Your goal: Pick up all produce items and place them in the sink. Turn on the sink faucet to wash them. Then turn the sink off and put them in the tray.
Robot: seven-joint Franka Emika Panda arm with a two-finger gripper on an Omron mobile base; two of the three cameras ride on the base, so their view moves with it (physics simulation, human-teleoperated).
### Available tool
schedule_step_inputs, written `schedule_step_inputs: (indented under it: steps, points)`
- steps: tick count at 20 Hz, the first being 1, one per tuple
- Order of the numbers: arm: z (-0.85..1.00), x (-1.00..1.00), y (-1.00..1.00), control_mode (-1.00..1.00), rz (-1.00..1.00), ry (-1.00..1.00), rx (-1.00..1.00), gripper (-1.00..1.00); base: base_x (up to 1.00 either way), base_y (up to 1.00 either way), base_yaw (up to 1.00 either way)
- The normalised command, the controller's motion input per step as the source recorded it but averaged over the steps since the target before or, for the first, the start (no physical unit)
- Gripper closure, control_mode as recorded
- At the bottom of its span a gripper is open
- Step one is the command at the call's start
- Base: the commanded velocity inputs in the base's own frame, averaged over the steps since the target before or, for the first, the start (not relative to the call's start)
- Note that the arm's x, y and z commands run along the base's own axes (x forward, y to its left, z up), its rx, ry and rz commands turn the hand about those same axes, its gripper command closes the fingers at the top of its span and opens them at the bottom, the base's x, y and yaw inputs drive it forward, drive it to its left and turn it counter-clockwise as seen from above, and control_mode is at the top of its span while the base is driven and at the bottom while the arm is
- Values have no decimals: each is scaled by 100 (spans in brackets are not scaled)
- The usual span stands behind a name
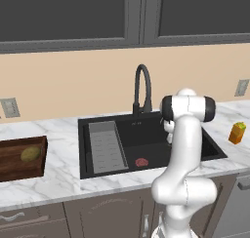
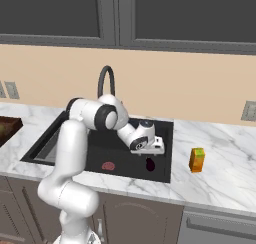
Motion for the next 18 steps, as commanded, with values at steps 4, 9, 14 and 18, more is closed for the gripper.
schedule_step_inputs:
  steps: [4,9,14,18]
  points:
    - [-27,20,-2,-100,1,0,0,-100,0,0,0]
    - [-30,13,-11,-100,1,0,0,-100,0,0,0]
    - [-30,12,-12,-100,1,0,0,-100,0,0,0]
    - [-28,8,-6,-100,1,0,0,-100,0,0,0]
